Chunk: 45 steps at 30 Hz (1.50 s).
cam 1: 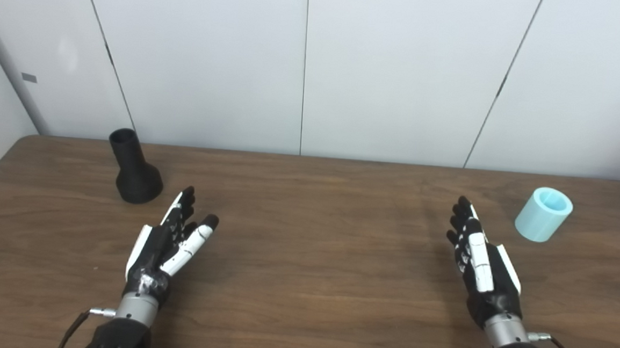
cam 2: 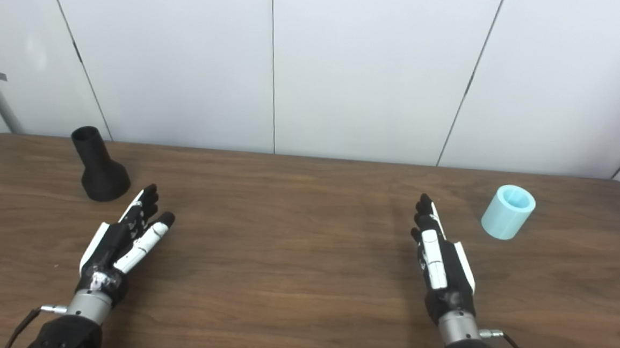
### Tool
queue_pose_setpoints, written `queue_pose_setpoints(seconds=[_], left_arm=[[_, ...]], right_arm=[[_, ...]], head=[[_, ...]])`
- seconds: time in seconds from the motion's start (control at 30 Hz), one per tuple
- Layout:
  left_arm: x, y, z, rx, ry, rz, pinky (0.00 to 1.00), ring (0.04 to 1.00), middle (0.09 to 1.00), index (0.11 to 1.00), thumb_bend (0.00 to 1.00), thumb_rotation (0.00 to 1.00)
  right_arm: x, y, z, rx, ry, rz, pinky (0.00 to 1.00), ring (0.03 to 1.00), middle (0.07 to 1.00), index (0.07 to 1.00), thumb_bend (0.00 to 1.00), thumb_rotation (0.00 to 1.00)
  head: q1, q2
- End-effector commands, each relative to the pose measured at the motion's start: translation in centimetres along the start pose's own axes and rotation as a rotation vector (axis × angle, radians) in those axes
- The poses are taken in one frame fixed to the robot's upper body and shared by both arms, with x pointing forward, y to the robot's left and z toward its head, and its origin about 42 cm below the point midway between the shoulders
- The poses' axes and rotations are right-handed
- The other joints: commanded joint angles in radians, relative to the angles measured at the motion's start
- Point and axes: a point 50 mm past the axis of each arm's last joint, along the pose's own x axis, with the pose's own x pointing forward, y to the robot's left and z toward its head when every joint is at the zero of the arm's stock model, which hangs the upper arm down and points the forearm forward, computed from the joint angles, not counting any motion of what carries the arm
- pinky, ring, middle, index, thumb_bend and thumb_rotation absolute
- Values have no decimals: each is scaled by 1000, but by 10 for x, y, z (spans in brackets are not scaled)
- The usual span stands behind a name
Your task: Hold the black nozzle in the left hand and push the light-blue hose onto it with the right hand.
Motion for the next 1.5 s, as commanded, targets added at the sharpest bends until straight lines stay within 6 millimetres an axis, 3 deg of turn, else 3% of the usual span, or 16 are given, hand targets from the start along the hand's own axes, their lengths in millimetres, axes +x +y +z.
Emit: queue_pose_setpoints(seconds=[0.0, 0.03, 0.1, 0.17, 0.2, 0.3, 0.53, 1.0, 1.2, 1.33, 1.43, 1.47], left_arm=[[5, 2, 16, 9, -79, 37, 998, 977, 960, 854, 674, 475], [5, 1, 18, 7, -89, 46, 999, 977, 941, 776, 643, 410], [5, 1, 18, 6, -102, 51, 1000, 980, 920, 704, 592, 305], [5, 2, 16, 11, -96, 46, 1000, 976, 923, 746, 597, 272], [6, 2, 15, 15, -90, 43, 1000, 977, 941, 815, 633, 292], [6, 2, 14, 20, -66, 38, 1000, 983, 966, 903, 700, 332], [7, 3, 12, 13, -72, 40, 941, 973, 983, 941, 716, 366], [6, -1, 7, -19, -89, 32, 999, 1000, 994, 1000, 676, 339], [3, -10, 6, -4, -79, 20, 986, 1000, 999, 1000, 660, 346], [-1, -23, 7, -39, -63, 25, 967, 1000, 999, 1000, 700, 345], [-2, -34, 6, -34, -89, 41, 954, 978, 974, 981, 704, 284], [-2, -37, 5, -24, -93, 41, 946, 972, 972, 981, 696, 288]], right_arm=[[7, -2, 15, -12, -66, 12, 983, 1000, 1000, 975, 629, 999], [7, -2, 15, -8, -67, 13, 991, 1000, 1000, 976, 624, 1000], [6, -2, 15, -4, -68, 13, 994, 1000, 1000, 976, 625, 1000], [6, -2, 16, -7, -69, 13, 996, 1000, 1000, 974, 625, 1000], [6, -2, 16, -9, -69, 13, 991, 1000, 1000, 956, 629, 1000], [6, -1, 17, -12, -68, 10, 987, 1000, 1000, 923, 639, 1000], [6, -2, 16, -15, -72, 22, 985, 1000, 1000, 917, 626, 1000], [4, -6, 13, -8, -63, 15, 987, 1000, 1000, 995, 628, 1000], [0, -17, 7, 73, -46, 12, 999, 1000, 1000, 992, 630, 1000], [-3, -32, 2, 76, -38, 5, 978, 1000, 998, 988, 626, 1000], [-5, -43, -1, 56, -34, -9, 961, 1000, 995, 988, 625, 917], [-5, -45, -1, 50, -33, -16, 946, 991, 985, 982, 629, 847]], head=[[-1, 0], [-1, 0], [-1, 0], [0, 1], [0, 1], [0, 1], [-1, -1], [35, -16], [153, -48], [270, -100], [337, -133], [356, -144]])
